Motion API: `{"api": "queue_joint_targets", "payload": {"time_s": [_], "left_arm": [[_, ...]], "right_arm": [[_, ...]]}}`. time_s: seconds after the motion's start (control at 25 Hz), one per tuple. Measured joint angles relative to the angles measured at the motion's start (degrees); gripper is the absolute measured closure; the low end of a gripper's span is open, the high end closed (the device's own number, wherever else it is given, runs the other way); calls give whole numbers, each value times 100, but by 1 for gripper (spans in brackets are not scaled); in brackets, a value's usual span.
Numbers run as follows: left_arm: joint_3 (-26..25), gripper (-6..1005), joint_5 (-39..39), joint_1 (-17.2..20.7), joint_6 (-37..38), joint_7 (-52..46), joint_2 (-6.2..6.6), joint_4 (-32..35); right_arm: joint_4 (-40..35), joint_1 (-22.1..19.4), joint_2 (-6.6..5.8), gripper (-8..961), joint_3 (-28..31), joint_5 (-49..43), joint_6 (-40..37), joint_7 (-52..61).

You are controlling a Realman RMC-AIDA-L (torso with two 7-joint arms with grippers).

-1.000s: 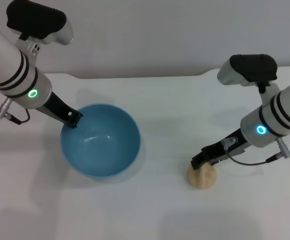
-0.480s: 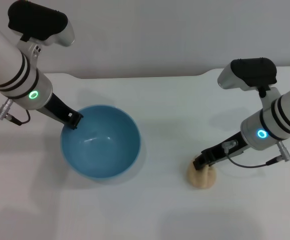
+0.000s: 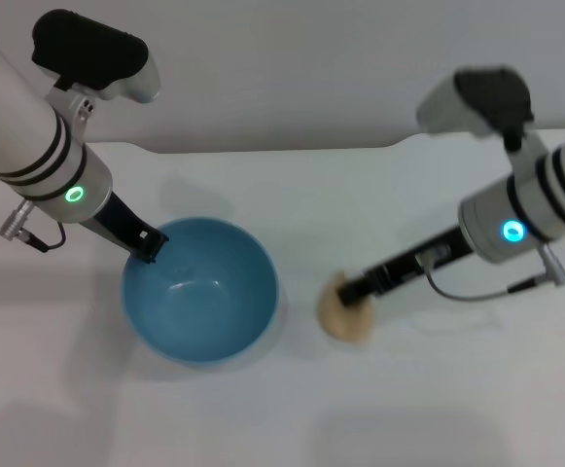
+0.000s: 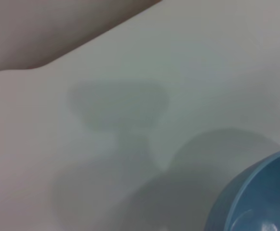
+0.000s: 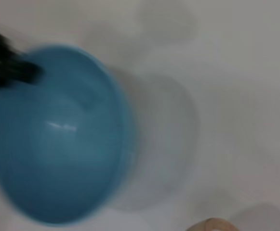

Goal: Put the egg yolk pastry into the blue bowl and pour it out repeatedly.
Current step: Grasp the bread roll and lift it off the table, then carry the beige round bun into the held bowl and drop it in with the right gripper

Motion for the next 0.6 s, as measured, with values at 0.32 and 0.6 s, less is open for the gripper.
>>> {"api": "queue_joint_targets", "payload": {"time_s": [0.32,0.6], "left_arm": [[147,972,-21,-8,21,-43,-44,29],[456,973,-527,31,186,-1,-34,87]], "right_arm": [[-745,166,-15,781,92,1288,252,-775],[-56,662,9,833,-419,1292,-413,-1112]]}}
